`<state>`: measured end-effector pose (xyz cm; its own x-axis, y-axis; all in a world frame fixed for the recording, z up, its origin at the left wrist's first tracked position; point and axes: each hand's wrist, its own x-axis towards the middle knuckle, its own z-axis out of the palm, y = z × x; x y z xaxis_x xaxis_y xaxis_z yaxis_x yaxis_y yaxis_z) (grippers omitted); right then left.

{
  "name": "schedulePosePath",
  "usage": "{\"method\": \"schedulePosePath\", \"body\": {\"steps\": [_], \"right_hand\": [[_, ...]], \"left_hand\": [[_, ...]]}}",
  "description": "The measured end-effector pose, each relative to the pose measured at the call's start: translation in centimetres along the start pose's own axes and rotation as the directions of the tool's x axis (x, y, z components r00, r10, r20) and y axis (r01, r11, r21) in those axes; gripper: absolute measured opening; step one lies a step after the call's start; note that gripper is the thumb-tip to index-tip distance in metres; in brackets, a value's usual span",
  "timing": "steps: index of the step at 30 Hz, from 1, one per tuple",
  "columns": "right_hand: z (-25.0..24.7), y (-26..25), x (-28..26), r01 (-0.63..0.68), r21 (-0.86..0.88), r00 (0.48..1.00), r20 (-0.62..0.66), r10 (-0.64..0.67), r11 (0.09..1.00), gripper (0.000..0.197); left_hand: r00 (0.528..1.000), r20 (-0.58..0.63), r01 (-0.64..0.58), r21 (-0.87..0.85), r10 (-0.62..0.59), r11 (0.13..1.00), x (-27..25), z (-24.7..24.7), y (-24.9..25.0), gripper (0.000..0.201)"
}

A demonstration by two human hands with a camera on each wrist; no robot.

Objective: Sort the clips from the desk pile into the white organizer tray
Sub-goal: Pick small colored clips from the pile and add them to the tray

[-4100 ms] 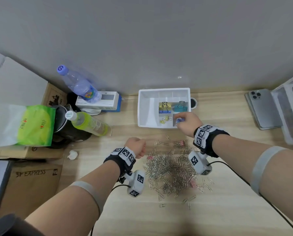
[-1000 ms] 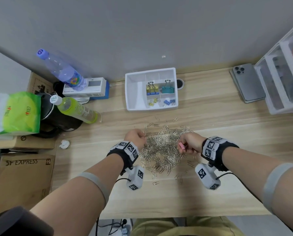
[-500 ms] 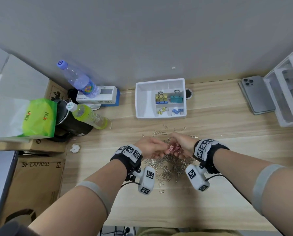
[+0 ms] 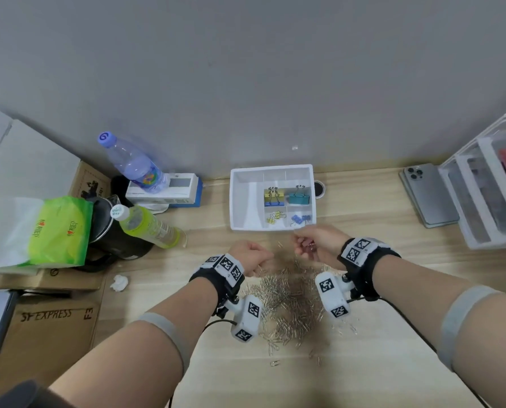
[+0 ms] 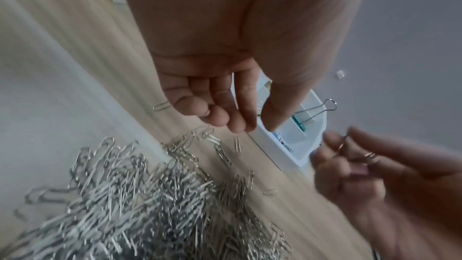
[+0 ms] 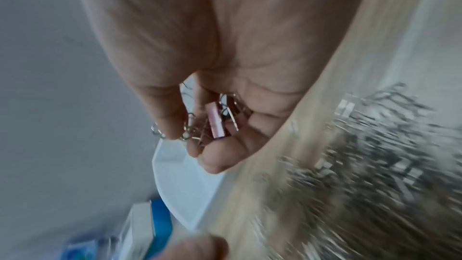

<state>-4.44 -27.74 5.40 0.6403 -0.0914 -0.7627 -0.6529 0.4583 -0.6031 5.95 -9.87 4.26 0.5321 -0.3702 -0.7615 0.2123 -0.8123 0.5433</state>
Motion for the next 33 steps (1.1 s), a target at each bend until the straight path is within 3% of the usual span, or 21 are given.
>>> {"method": "schedulePosePath", "body": {"steps": [6,8,14,16,18,23,26,33], "right_hand": [[-0.9,-8.2,2.1,0.212,0.180,0.966,-0.191,-0.177,0.961,0.002],[-1.1,-10.2,3.5,0.227,0.203,0.950,-0.263,-0.171,0.952,0.006],[-0.8,-13.5,7.3,0.185,0.172,0.912,-0.396,-0.104,0.968,0.014],[-0.8,-13.3,8.8,0.129,0.017,0.895,-0.432,-0.110,0.991,0.018],[-0.6,-12.9,9.8,0.054,-0.256,0.865,-0.470,-0.173,0.965,0.016],[0.3,-12.0,10.6,-0.078,-0.676,0.807,-0.474,-0.351,0.733,0.012],[0.9,-11.5,11.0,-0.117,-0.765,0.799,-0.451,-0.397,0.634,0.019],[1.4,-11.1,10.3,-0.130,-0.823,0.798,-0.418,-0.434,0.554,0.016]], "left_hand": [[0.998,-0.013,0.059,0.041,-0.058,0.997,1.5,-2.5,0.9,0.011],[0.997,-0.021,0.078,0.041,-0.077,0.996,2.1,-3.1,1.0,0.003],[0.994,-0.030,0.107,0.031,-0.106,0.994,3.9,-4.1,0.2,0.010],[0.993,-0.022,0.115,0.032,-0.115,0.993,4.4,-4.2,-0.2,0.016],[0.992,-0.008,0.123,0.026,-0.123,0.992,4.8,-4.3,-0.4,0.019],[0.990,-0.013,0.141,0.034,-0.141,0.989,5.8,-4.2,-0.9,0.019],[0.989,-0.009,0.150,0.028,-0.150,0.988,6.2,-4.2,-1.0,0.013],[0.988,-0.042,0.150,0.042,-0.148,0.988,6.3,-4.2,-2.0,0.010]]}}
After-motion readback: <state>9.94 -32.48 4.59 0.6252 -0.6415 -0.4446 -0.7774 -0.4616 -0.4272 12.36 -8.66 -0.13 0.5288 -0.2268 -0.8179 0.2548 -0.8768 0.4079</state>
